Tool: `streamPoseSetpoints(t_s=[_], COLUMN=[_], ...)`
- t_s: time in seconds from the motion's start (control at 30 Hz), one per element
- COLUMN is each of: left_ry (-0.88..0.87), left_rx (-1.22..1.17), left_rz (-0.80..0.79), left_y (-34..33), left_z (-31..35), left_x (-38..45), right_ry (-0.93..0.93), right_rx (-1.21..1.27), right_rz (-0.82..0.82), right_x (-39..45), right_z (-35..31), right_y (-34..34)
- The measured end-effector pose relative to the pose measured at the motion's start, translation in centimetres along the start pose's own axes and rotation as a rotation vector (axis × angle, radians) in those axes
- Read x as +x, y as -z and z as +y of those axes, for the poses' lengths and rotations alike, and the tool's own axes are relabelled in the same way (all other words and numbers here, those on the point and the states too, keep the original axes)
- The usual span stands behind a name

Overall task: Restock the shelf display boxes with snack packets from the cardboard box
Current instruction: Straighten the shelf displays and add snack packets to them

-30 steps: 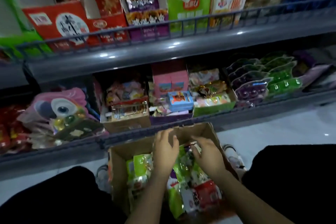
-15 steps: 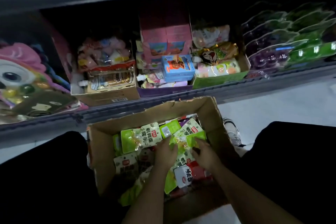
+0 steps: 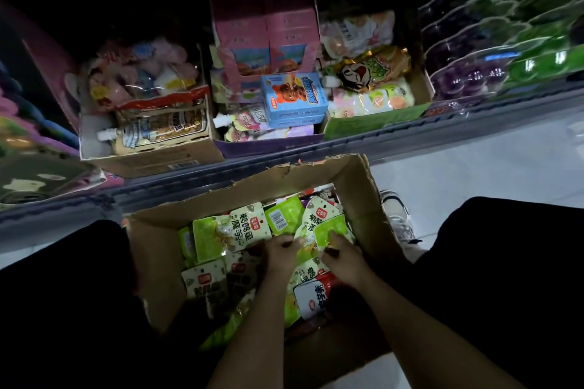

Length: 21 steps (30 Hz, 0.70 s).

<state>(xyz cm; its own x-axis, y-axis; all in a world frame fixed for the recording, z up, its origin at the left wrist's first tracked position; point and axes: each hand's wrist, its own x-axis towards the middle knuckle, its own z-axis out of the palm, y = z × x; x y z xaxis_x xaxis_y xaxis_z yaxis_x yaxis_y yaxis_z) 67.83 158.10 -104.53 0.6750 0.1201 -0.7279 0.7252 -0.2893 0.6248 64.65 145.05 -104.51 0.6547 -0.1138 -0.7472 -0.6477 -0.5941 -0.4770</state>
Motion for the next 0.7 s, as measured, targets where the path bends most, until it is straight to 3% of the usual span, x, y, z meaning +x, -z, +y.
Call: streamPoseSetpoints(t_s=[0.17,0.4,0.7], left_ry=[0.028,-0.061,-0.161], left_rx=[-0.071,-0.016,0.028], left_rz=[0.013,0.023,-0.025], left_y=[0.4,3.7,9.2], left_z=[0.3,1.0,2.6], left_x=[-0.3,-1.3,-5.3], right_ry=[0.004,0.036,0.149], right_rx=[0.091,0.337,0.374], right_rz=[-0.026,-0.113,-0.188], right_x=[-0.2,-2.1,-6.1], right_z=[-0.4,-3.4,-7.6], right_y=[-0.2,0.4,1.6])
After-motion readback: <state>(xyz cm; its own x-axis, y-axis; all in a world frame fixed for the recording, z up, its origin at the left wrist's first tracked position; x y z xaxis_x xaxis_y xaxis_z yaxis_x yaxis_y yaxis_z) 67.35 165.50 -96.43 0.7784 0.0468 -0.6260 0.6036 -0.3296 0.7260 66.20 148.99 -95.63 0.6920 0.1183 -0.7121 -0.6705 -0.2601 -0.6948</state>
